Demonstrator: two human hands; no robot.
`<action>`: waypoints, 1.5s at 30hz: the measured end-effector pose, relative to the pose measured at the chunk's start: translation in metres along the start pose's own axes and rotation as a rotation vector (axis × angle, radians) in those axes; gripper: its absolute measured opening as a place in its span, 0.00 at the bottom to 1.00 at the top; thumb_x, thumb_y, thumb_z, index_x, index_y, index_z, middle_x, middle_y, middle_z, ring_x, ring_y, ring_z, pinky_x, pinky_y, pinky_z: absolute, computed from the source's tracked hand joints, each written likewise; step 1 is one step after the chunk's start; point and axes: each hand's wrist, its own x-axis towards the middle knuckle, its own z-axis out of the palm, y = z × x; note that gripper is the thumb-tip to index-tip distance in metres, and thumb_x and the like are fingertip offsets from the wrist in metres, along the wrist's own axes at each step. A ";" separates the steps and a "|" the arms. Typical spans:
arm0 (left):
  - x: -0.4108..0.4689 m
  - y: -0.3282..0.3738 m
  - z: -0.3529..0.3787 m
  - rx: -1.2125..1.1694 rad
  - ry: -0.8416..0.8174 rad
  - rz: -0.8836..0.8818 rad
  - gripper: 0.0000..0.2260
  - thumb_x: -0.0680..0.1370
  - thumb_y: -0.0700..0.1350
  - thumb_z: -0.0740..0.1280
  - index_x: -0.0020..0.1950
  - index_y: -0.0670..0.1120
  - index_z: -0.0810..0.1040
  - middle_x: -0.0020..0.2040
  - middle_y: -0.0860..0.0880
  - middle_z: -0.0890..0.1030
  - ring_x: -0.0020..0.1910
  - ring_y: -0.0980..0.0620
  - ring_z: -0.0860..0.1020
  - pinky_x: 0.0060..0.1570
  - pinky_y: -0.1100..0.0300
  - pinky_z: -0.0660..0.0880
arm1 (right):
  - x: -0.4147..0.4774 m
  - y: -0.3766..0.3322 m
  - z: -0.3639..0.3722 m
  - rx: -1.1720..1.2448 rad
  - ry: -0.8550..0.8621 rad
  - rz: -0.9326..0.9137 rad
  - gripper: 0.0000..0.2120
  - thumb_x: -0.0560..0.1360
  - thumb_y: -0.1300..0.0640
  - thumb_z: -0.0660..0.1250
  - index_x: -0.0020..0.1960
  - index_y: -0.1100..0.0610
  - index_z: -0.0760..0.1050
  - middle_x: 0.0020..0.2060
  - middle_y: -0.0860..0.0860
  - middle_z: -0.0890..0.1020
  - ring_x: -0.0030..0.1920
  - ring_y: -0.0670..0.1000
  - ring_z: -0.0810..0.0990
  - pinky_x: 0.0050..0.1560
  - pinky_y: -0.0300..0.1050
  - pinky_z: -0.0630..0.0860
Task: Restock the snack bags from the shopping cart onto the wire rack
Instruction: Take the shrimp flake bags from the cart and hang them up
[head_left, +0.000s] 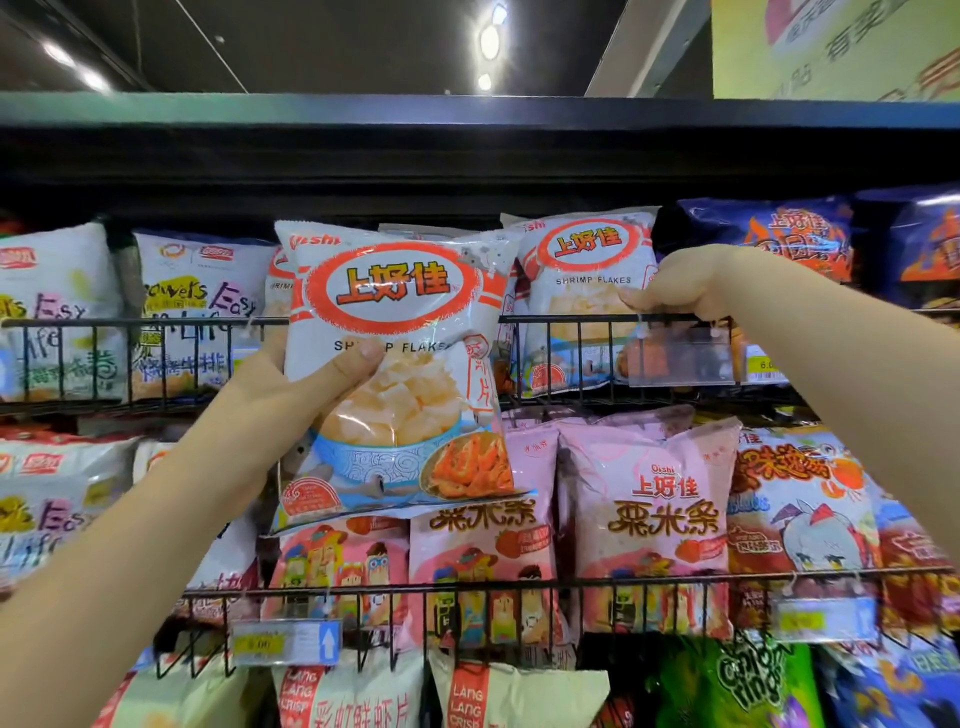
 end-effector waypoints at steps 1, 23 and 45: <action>0.000 0.000 0.000 -0.009 0.002 -0.002 0.36 0.58 0.75 0.76 0.59 0.55 0.82 0.50 0.42 0.87 0.41 0.32 0.82 0.35 0.45 0.78 | -0.002 -0.001 -0.001 -0.012 -0.047 0.023 0.16 0.80 0.49 0.70 0.47 0.63 0.73 0.46 0.59 0.79 0.41 0.57 0.78 0.48 0.52 0.76; -0.002 -0.001 0.016 -0.003 -0.027 0.009 0.35 0.58 0.74 0.78 0.59 0.58 0.81 0.55 0.41 0.86 0.57 0.31 0.82 0.59 0.28 0.76 | -0.011 0.002 0.017 -0.316 0.362 -0.084 0.23 0.78 0.47 0.72 0.60 0.66 0.75 0.43 0.57 0.76 0.50 0.60 0.79 0.43 0.46 0.71; 0.098 0.098 0.038 0.043 0.122 0.348 0.31 0.72 0.66 0.74 0.65 0.52 0.67 0.54 0.54 0.81 0.42 0.61 0.81 0.29 0.64 0.77 | -0.091 -0.093 0.027 0.488 0.150 -0.641 0.25 0.72 0.35 0.75 0.61 0.47 0.76 0.53 0.42 0.85 0.51 0.40 0.84 0.53 0.41 0.82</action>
